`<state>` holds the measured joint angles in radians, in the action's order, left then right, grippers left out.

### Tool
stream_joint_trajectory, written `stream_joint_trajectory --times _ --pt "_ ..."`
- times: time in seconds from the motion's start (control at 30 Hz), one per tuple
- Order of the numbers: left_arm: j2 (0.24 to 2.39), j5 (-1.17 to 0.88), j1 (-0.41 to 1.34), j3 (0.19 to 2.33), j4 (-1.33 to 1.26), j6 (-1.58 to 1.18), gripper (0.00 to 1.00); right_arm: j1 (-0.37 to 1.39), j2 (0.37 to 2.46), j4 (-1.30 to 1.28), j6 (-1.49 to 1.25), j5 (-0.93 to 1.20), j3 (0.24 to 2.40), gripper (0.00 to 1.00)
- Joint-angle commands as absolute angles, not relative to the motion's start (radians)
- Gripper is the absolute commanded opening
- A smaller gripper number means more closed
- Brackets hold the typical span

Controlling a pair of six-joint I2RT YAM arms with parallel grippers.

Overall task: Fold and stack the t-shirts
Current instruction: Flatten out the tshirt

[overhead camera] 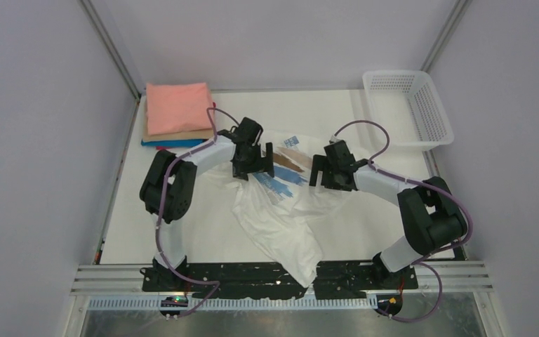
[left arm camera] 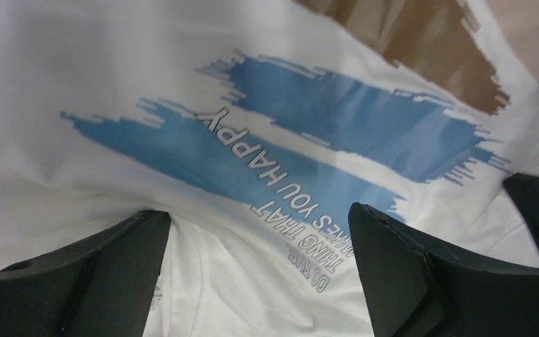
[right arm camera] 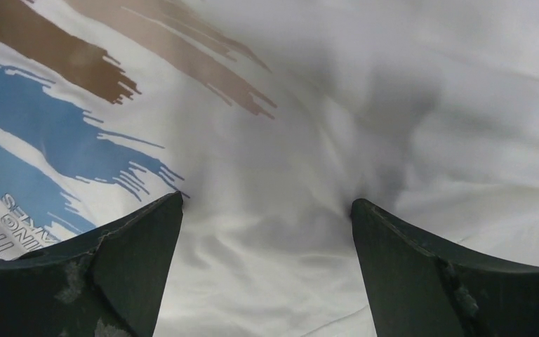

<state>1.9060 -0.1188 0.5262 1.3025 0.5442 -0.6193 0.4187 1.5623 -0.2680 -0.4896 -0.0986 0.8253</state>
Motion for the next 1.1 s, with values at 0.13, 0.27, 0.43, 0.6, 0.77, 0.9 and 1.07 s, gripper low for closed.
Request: stream_joint_trajectory --times 0.13,0.27,0.43,0.6,0.77,0.9,1.07 --pt "2.152 -0.172 0.525 1.746 0.732 -0.544 1.00 0.604 1.598 -0.215 -0.574 0.147 0.814 0.96" --pt "2.328 -0.158 0.506 2.092 0.904 -0.517 1.00 0.708 1.651 -0.108 -0.607 0.273 0.844 0.97" --pt "2.472 -0.244 0.441 2.365 0.936 -0.520 1.00 0.730 1.627 -0.015 -0.622 0.304 0.855 0.97" --pt "2.439 -0.292 0.390 2.336 0.858 -0.525 1.00 0.721 1.562 -0.057 -0.585 0.220 0.886 0.97" --pt "2.305 -0.290 0.399 2.312 0.876 -0.455 1.00 0.685 1.432 -0.196 -0.551 0.030 0.865 0.95" --pt "2.047 -0.192 0.428 2.052 0.846 -0.415 1.00 0.667 1.256 -0.319 -0.569 -0.190 0.807 0.95" --pt "1.591 -0.087 0.499 1.431 0.614 -0.477 1.00 0.611 1.067 -0.431 -0.604 -0.291 0.726 0.95"
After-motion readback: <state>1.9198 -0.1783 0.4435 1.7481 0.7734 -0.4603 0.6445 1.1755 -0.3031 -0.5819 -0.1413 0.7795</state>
